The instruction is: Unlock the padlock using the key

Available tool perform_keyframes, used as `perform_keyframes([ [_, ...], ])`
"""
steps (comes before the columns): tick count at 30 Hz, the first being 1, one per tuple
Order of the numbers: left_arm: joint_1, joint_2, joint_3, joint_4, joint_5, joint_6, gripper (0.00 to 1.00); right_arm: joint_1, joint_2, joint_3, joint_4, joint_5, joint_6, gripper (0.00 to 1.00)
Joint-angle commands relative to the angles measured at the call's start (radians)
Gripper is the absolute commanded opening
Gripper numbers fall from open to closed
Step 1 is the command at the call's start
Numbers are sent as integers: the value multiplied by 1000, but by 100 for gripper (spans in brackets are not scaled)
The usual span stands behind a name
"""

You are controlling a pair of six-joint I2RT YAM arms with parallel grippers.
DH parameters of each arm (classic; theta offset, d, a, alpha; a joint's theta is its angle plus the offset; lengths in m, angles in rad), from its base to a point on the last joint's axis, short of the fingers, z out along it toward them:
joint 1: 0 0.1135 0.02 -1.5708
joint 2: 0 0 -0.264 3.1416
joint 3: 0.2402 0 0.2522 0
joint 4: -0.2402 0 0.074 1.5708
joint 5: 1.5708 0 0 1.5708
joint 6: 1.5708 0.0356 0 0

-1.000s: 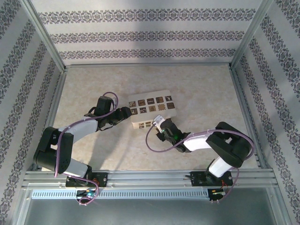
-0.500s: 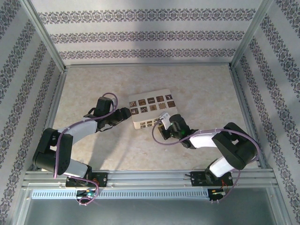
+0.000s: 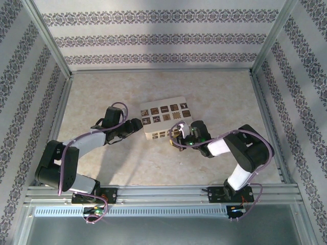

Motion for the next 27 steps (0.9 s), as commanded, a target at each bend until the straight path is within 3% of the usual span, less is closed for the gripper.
perform_keyframes([
  [1,-12,-56,3,-45,-31,-2,67,-13,28,-19,166,-46,69,10],
  [7,-12,-104,84,-184,-106,95,69,-19,79,-76,369,24,180,9],
  [14,-8,32,310,-319,-201,314,77,-17,89,-132,442,113,242,8],
  [23,-9,377,638,-346,15,599,82,-7,94,-154,473,161,284,8],
  [27,-10,484,750,-393,79,658,82,-7,100,-162,493,169,298,8],
])
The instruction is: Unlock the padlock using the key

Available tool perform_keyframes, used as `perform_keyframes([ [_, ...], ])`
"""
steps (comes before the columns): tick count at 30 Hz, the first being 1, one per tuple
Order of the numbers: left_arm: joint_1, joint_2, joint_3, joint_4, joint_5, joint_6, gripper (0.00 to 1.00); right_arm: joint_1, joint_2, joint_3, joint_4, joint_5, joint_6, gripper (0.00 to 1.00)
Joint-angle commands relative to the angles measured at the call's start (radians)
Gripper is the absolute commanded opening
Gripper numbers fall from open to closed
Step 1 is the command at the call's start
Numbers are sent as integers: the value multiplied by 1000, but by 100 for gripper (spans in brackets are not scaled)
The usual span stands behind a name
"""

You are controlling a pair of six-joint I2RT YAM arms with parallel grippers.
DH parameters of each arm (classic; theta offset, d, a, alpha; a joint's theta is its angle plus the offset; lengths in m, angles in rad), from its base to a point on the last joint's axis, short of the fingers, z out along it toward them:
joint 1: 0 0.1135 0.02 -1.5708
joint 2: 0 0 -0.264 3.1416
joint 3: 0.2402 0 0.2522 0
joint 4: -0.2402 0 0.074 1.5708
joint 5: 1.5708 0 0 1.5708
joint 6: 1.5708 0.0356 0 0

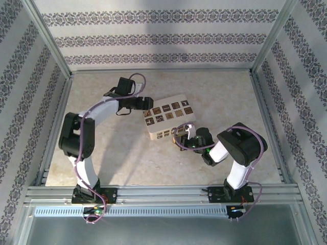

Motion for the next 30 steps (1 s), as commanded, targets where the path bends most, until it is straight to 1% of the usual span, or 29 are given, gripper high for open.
perform_keyframes([
  [1,-10,49,70,-72,82,120,82,-3,16,-10,78,32,31,8],
  [5,-11,99,97,-81,96,110,81,-3,34,-14,108,36,47,8],
  [9,-15,124,72,-76,99,95,79,-4,40,-15,115,41,66,8],
  [14,-21,96,-3,-52,61,67,76,-6,48,-21,147,45,102,8],
  [20,-27,49,-106,1,27,31,75,-9,104,-31,250,52,175,8],
  [30,-29,27,-170,35,-9,12,75,-12,93,-33,250,99,252,8],
])
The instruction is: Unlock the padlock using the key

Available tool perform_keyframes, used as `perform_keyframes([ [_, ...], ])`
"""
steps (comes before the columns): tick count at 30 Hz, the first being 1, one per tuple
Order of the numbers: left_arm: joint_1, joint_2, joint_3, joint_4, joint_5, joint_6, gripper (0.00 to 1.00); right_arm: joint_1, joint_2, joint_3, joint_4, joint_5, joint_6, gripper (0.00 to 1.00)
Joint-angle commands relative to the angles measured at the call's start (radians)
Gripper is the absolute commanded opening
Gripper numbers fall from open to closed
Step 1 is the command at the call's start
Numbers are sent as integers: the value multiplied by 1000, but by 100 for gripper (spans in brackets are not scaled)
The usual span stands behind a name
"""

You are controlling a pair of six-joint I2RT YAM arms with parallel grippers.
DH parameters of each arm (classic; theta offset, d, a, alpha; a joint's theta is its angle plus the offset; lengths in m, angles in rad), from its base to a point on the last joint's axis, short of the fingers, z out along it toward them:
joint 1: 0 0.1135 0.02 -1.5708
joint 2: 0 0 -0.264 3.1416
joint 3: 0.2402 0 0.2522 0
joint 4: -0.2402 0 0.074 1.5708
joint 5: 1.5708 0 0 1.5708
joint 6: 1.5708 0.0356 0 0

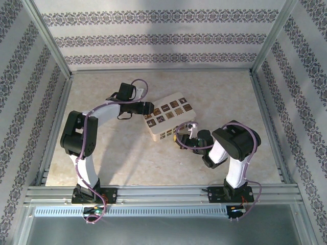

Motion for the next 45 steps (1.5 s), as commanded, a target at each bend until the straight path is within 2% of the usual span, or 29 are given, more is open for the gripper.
perform_keyframes([
  [1,-24,19,-54,-101,-50,1,75,-13,1,-1,45,55,57,8],
  [20,-23,17,-67,-92,-74,17,75,-17,-35,24,45,79,208,7],
  [45,-23,11,-93,-69,-90,17,75,-41,-85,-19,44,155,256,8],
])
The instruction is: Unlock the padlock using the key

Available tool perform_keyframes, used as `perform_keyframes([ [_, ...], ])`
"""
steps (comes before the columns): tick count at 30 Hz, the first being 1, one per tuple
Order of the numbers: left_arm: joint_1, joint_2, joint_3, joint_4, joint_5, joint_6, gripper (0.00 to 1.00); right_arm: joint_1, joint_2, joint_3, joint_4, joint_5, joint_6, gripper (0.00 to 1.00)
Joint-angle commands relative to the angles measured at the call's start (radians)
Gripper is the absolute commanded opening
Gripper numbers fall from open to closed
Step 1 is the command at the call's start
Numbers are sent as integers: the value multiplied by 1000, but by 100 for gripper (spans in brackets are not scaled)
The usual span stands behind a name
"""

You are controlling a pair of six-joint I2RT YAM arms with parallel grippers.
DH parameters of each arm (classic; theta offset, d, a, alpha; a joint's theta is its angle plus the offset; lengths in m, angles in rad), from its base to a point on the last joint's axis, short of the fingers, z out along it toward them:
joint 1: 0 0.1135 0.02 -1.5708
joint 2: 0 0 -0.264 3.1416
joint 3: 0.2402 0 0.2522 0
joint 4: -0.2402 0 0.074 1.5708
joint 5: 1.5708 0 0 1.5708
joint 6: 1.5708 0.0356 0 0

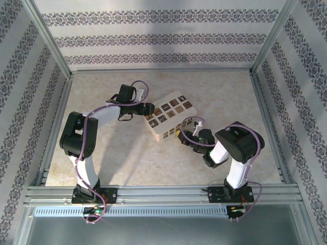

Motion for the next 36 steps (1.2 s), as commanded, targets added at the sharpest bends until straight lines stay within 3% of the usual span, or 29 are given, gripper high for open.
perform_keyframes([
  [1,-15,25,-49,-136,-82,18,75,-31,-32,-12,69,57,26,8],
  [15,-15,5,-68,-123,-75,5,76,-45,-47,-28,55,57,34,8],
  [23,-14,-86,-57,-119,-52,-23,79,-49,-135,-41,-37,70,-14,8],
  [32,-14,-296,-109,-63,-97,-62,82,-55,-401,-29,-378,100,-126,8],
  [36,-14,-429,-192,0,-135,-84,85,-56,-586,28,-697,107,-225,8],
])
